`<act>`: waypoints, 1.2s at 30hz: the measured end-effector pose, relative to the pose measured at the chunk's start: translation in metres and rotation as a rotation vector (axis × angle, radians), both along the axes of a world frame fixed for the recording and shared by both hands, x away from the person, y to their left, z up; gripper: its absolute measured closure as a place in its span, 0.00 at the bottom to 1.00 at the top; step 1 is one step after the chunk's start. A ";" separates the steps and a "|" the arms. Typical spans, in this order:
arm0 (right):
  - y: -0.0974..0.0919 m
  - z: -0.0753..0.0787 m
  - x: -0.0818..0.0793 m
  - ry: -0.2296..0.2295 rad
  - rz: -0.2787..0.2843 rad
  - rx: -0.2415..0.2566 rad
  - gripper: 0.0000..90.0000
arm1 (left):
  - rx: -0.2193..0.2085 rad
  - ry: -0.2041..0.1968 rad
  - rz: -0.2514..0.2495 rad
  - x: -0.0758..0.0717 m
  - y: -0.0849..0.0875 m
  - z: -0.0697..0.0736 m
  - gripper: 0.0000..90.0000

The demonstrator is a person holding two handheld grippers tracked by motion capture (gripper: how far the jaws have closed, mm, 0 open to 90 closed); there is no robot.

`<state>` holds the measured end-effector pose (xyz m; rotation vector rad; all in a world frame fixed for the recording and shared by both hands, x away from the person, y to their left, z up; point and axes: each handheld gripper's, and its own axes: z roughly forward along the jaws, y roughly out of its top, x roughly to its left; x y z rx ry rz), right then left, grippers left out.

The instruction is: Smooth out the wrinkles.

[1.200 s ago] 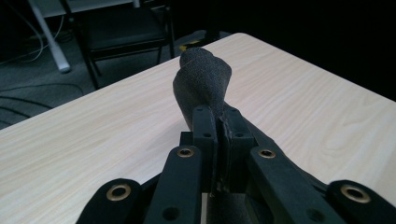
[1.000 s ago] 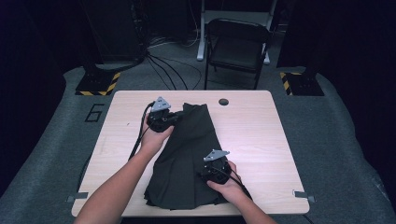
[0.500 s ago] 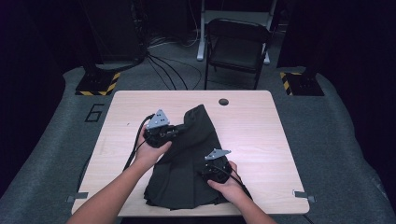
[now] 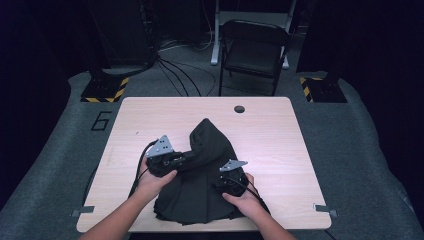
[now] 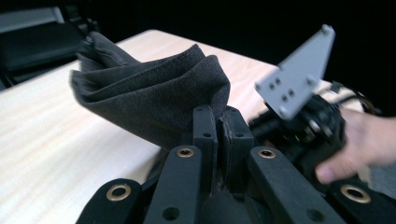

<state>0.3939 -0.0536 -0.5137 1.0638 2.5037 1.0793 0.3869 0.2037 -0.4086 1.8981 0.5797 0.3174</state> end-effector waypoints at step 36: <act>-0.004 0.001 0.004 0.023 0.016 0.013 0.52 | 0.139 0.223 -0.087 -0.034 0.004 -0.088 0.95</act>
